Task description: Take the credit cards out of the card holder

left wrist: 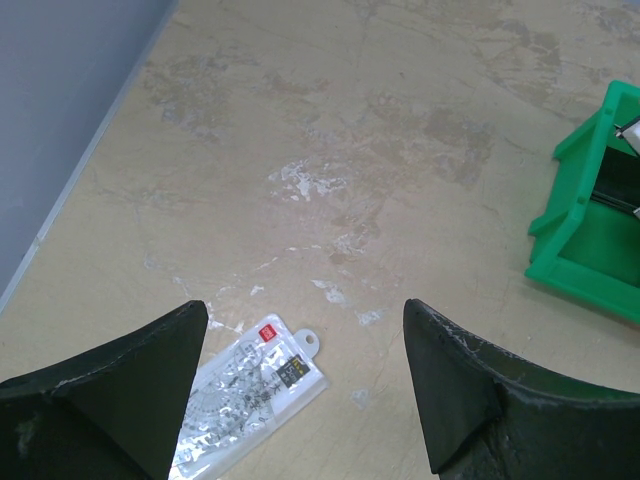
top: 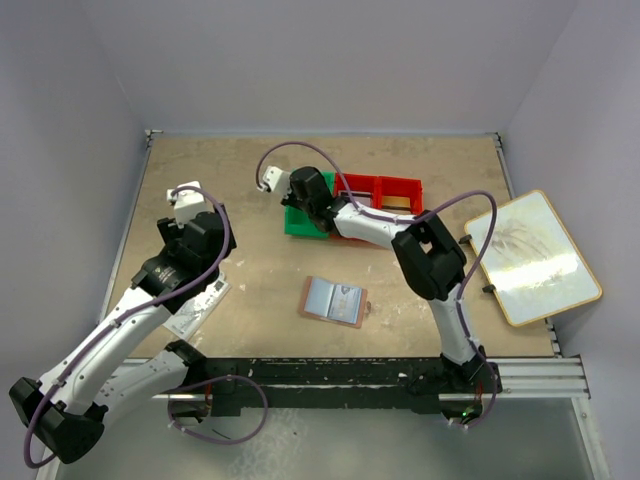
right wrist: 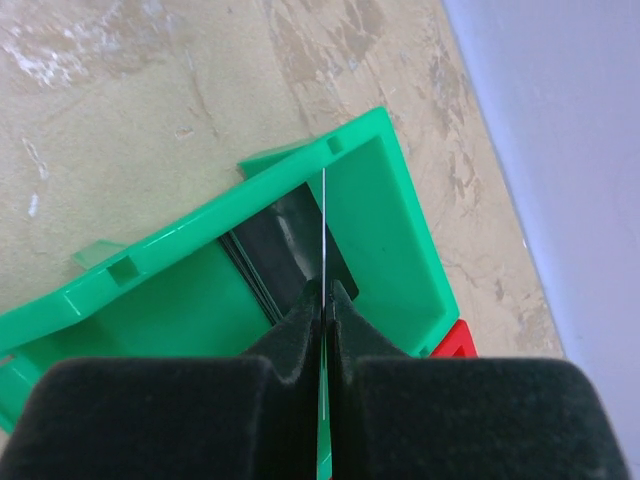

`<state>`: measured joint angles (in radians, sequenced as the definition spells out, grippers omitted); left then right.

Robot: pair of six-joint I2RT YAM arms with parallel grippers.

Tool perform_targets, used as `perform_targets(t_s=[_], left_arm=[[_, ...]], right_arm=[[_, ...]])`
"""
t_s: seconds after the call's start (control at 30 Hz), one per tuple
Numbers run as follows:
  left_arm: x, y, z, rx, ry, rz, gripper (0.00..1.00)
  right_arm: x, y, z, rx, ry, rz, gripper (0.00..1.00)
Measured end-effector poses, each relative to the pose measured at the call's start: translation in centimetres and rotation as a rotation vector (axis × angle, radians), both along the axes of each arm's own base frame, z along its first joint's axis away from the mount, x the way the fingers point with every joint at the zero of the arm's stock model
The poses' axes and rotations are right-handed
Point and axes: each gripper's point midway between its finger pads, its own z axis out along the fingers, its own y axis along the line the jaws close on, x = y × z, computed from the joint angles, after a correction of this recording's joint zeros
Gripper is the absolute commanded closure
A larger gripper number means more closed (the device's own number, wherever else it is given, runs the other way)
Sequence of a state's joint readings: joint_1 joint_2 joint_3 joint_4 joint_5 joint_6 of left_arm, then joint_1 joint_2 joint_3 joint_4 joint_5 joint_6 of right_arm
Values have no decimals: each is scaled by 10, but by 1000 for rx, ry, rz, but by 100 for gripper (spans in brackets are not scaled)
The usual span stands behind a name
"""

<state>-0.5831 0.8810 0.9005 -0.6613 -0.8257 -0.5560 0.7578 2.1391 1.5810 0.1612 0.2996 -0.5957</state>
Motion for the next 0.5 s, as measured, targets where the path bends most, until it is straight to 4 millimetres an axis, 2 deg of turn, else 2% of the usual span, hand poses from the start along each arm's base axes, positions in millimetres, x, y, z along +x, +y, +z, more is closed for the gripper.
perform_targets(t_s=[0.23,0.5], left_arm=[[0,0,0,-2,-2,-1,23],[-1,0,-2,1,4,-2,23]], right_arm=[[5,-6,-12,-68,-10,0,100],[16,-12,-7,-104,-32,8,100]])
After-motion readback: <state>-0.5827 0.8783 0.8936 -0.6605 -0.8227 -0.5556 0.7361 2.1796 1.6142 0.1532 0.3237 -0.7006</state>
